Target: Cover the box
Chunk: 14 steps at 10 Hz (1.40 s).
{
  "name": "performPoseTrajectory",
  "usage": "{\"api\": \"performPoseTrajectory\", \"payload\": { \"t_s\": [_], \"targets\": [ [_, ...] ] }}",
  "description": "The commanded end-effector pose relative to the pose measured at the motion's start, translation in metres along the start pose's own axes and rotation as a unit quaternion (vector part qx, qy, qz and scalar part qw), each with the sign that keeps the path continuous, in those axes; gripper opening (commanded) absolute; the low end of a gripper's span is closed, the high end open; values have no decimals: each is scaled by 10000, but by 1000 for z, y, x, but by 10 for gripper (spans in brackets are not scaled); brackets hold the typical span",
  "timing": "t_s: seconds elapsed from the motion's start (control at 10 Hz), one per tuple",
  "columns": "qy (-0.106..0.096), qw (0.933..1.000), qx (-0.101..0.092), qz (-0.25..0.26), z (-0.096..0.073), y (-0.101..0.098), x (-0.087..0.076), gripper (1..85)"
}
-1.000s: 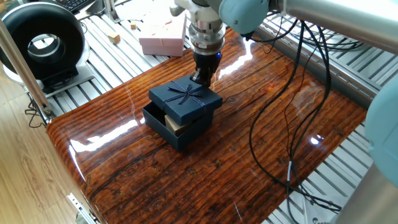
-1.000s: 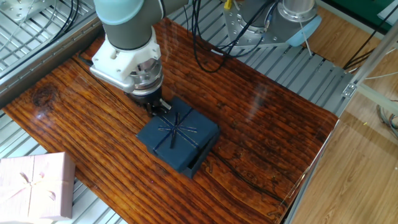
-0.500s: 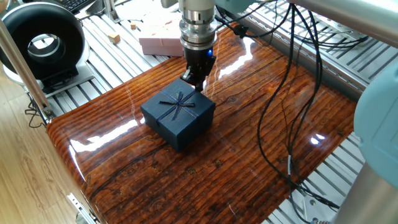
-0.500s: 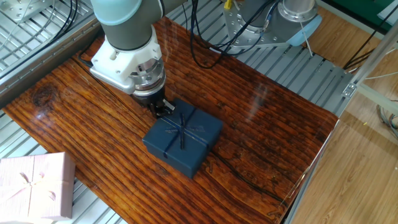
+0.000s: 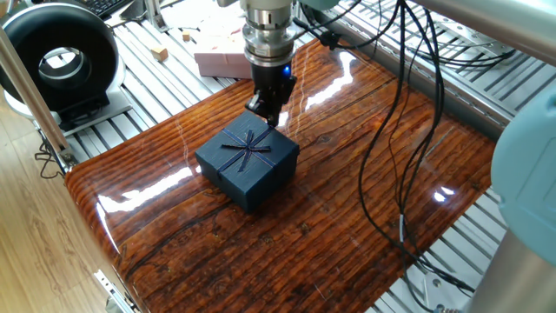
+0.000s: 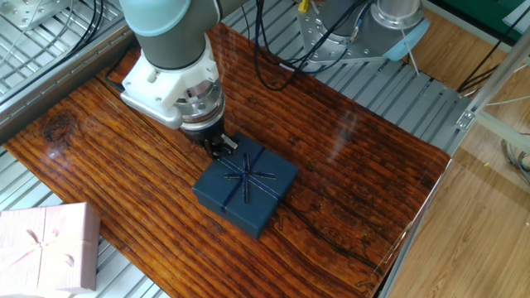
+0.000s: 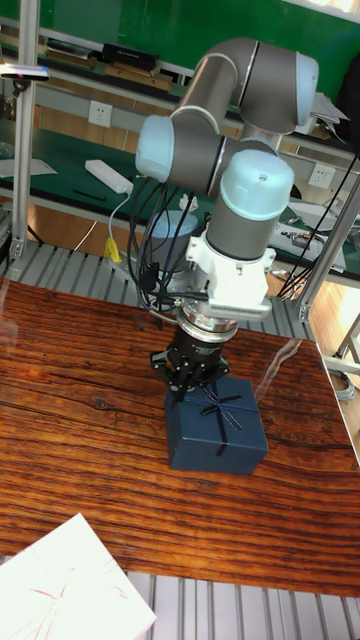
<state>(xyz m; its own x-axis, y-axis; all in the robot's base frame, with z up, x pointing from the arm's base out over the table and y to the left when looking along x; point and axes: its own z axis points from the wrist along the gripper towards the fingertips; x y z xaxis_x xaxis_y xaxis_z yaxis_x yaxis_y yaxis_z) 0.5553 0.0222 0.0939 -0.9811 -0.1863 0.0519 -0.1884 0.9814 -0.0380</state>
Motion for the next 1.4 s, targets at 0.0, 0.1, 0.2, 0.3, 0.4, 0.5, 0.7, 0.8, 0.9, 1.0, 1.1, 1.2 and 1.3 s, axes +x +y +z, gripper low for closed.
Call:
{"api": "performPoseTrajectory", "payload": {
  "t_s": [0.0,0.1,0.2,0.3,0.4,0.5,0.7,0.8,0.9,1.0,1.1,1.2,1.3],
  "targets": [
    [-355,9946,814,-535,-9,-43,-22,13],
    [-472,9919,956,-694,-13,-55,-27,10],
    [-478,9914,933,-785,-16,-60,-26,10],
    [-369,9944,716,-687,-18,-57,-17,10],
    [-227,9992,105,-312,-18,-30,-5,10],
    [-151,9995,-236,-129,-20,-14,1,10],
    [105,9994,-327,-90,-22,-7,19,10],
    [143,9993,-334,-76,-23,-6,23,10],
    [150,9993,-343,-30,-23,-4,26,10],
    [120,9993,-344,8,-20,-1,29,10],
    [68,9994,-334,40,-15,1,32,10],
    [53,9992,-377,76,-11,5,35,10],
    [50,9991,-400,121,-10,8,36,10]
  ]
}}
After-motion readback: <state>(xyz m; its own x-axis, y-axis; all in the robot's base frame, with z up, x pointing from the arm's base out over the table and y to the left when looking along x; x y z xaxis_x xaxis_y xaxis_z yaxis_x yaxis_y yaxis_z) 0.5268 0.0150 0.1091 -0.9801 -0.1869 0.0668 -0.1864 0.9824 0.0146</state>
